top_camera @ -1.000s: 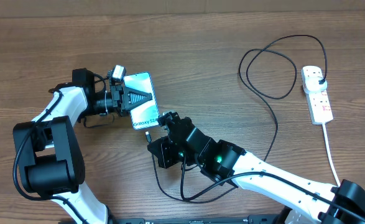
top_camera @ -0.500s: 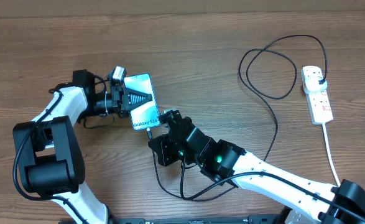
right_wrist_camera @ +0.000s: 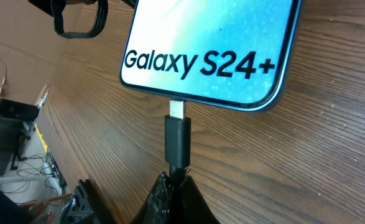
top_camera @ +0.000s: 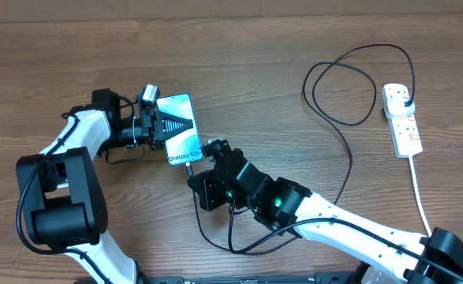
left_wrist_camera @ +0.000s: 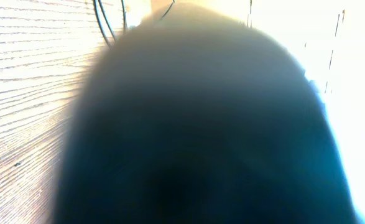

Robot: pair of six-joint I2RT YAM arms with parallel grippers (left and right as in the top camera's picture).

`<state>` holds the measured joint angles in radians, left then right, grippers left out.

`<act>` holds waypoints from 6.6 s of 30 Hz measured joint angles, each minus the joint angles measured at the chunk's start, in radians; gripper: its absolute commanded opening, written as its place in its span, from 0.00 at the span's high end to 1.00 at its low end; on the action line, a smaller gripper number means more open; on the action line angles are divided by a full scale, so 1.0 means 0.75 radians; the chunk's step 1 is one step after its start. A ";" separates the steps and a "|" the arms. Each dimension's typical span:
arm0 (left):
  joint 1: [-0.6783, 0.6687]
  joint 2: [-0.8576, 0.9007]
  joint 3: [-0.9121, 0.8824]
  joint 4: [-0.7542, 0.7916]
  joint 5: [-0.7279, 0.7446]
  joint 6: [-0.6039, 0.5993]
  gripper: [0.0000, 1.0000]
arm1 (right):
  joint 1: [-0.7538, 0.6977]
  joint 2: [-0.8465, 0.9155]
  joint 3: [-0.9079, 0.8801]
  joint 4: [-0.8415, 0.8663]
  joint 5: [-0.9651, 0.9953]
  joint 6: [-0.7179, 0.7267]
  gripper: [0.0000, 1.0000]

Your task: Plug charger to phone and switch on socket

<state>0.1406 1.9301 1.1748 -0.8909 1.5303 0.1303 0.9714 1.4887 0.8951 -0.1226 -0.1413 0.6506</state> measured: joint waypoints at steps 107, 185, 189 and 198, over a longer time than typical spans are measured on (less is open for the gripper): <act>-0.015 0.000 0.000 0.017 -0.001 0.006 0.96 | -0.001 0.000 -0.001 0.005 -0.051 0.052 0.96; -0.048 0.000 0.000 0.126 0.000 -0.106 0.96 | -0.080 0.001 -0.001 -0.025 -0.161 0.002 0.96; -0.048 0.000 0.000 0.129 0.000 -0.106 0.96 | -0.080 0.000 -0.001 -0.025 -0.164 0.001 0.96; -0.048 0.000 0.000 0.141 -0.001 -0.106 0.96 | -0.080 0.000 -0.001 -0.024 -0.188 0.002 0.96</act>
<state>0.1043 1.9301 1.1748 -0.7853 1.5299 0.0505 0.9112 1.4887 0.8944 -0.1406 -0.2821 0.6521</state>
